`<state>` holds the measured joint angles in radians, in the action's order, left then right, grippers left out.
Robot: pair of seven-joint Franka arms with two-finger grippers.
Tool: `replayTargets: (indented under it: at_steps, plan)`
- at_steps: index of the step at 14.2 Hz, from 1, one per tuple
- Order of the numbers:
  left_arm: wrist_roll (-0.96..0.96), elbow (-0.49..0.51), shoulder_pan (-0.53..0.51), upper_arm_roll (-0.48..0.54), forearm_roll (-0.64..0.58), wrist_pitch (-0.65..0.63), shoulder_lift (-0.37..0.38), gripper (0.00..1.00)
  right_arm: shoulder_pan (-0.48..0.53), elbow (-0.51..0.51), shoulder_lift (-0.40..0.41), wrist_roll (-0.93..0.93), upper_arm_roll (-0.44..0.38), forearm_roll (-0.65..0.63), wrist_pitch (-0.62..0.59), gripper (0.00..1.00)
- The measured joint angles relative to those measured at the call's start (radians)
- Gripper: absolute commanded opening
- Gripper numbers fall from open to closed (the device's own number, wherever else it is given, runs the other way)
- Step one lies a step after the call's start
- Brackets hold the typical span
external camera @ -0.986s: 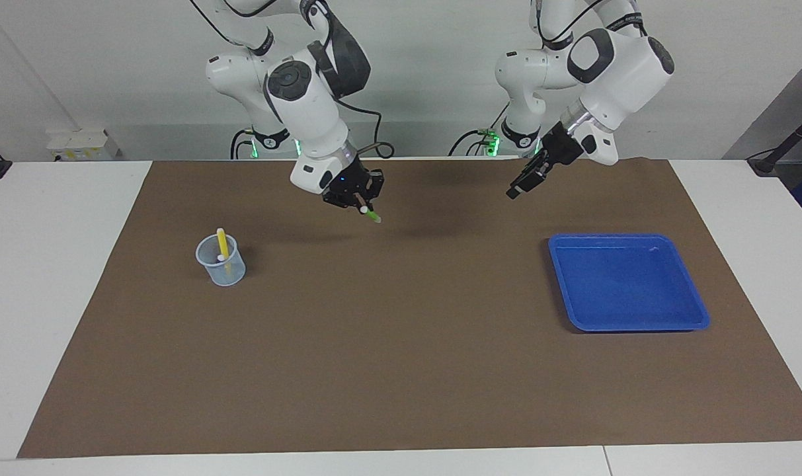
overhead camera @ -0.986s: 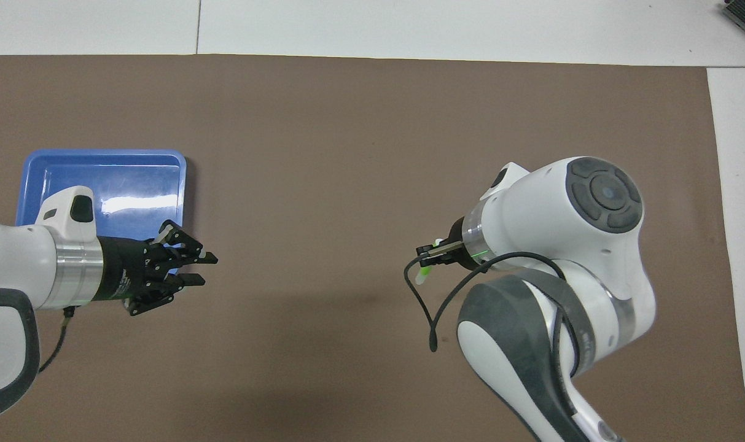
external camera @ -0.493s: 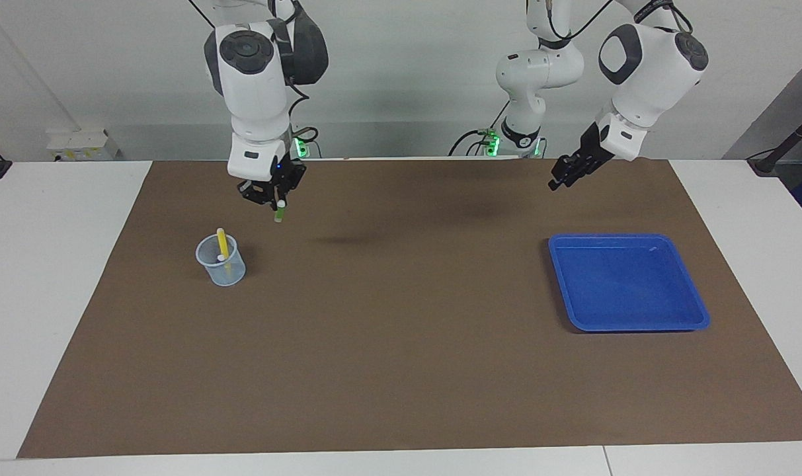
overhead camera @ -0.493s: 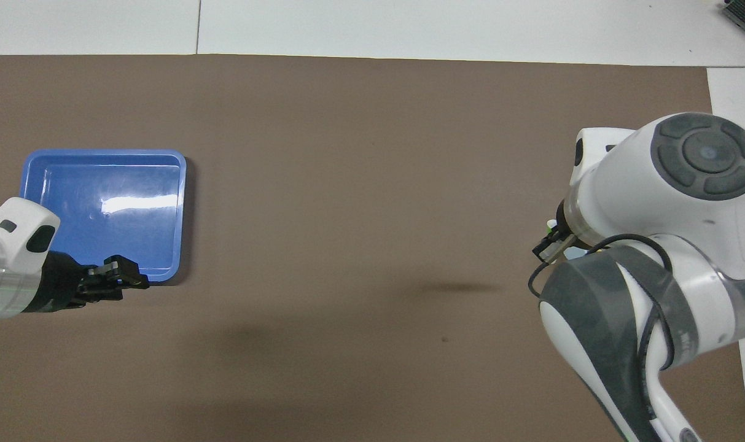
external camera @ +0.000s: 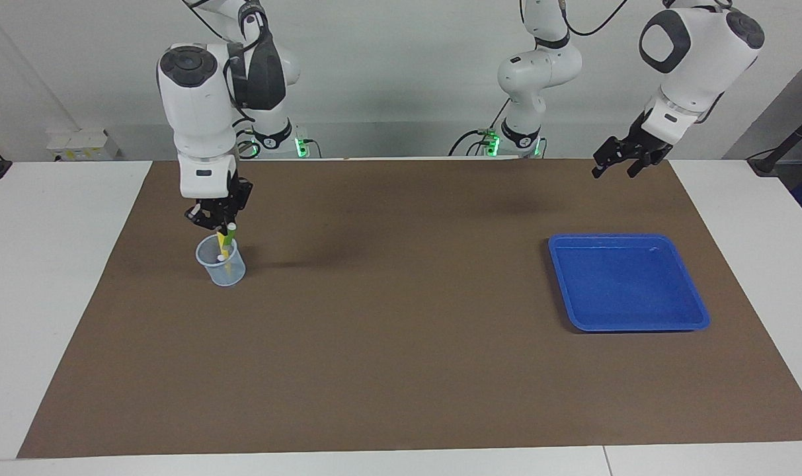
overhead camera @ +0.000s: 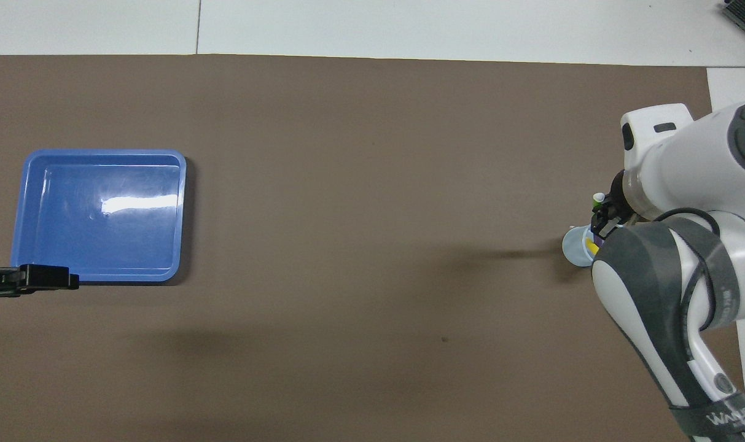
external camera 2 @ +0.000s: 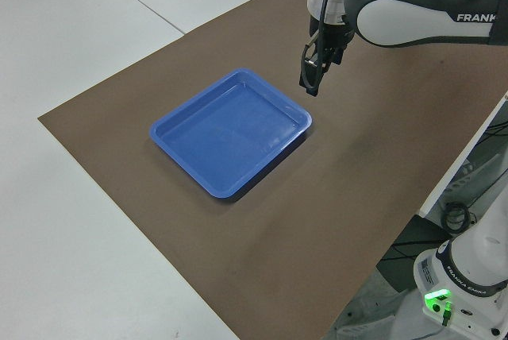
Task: Transfer and insert pens with both arms
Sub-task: 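Lower the green pen into the clear cup with the right gripper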
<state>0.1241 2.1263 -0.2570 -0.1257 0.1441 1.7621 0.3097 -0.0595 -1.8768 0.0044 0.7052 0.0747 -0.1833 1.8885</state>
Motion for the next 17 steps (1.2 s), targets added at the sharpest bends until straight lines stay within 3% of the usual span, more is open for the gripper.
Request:
replayTargets:
  at_steps: [4, 10, 11, 14, 15, 17]
  plan:
    - [0.0, -0.07, 0.0, -0.003, -0.046, -0.016, -0.031, 1.0, 0.044, -0.074, -0.015, 0.0, 0.0, 0.015, 0.03, 0.0]
    - [0.0, -0.087, 0.001, -0.007, -0.054, 0.014, -0.048, 1.0, 0.07, -0.131, -0.028, -0.001, 0.0, 0.069, 0.049, 0.0]
    - [0.0, -0.088, 0.002, -0.008, -0.054, 0.028, -0.049, 1.0, 0.071, -0.137, -0.029, -0.001, 0.0, 0.075, 0.056, 0.14]
    - [0.0, -0.096, 0.003, -0.017, -0.054, 0.073, -0.05, 1.0, 0.073, -0.155, -0.029, -0.002, 0.0, 0.08, 0.076, 0.9]
    - [0.0, -0.098, 0.003, -0.018, -0.054, 0.087, -0.05, 1.0, 0.076, -0.157, -0.029, -0.002, 0.0, 0.08, 0.08, 1.0]
    - [0.0, -0.1, 0.004, -0.019, -0.054, 0.098, -0.05, 1.0, 0.082, -0.157, -0.031, -0.002, -0.001, 0.08, 0.082, 1.0]
